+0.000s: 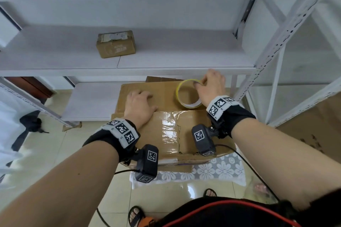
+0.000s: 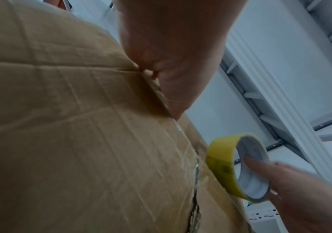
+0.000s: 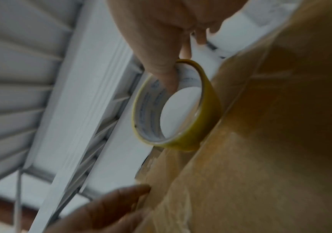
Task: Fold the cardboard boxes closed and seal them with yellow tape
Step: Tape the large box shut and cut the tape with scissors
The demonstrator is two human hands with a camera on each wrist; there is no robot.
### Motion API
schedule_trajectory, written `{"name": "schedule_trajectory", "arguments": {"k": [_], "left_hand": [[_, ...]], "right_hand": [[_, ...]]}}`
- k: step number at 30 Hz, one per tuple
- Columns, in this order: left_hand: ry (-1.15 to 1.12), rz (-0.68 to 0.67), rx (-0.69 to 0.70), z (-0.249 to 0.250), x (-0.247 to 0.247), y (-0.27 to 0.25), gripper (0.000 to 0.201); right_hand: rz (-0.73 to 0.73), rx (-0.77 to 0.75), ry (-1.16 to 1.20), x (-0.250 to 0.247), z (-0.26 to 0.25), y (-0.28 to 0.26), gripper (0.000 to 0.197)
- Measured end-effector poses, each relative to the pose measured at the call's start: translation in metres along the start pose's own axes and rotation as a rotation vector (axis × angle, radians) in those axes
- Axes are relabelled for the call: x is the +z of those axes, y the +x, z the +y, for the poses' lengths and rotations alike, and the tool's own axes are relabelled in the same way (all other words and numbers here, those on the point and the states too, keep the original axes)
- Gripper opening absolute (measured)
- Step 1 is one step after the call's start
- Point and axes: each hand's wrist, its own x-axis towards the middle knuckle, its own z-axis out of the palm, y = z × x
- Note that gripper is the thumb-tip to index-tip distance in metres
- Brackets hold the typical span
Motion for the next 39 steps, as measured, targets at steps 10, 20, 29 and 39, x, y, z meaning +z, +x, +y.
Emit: {"name": "schedule_trajectory", "arguments": {"k": [10,20,29,39], "left_hand": [[-0.270,-0.230,0.138,-0.013,-0.027,0.000,0.059],[-0.515,-0.185,0.039,0.009,-0.041,0.019,0.036],[-1.095,-0.426,-0.243,0.015,-0.040,0.020,0.034],[-0.930,-0.256,-0.135,0.017,-0.051,0.029,0.039]], "right_hand": [[-0.237,0.099,0.277,0.029,-0.041,-0.002,0.020],[-0.679,0.170,0.685,0.030,-0.062,0.010,0.038],[-0.910,0.261,1.007,0.011,-0.069,0.031,0.010],[-0.837,0.226,0.882,-0.002,-0.087,0.023,0.010]]}}
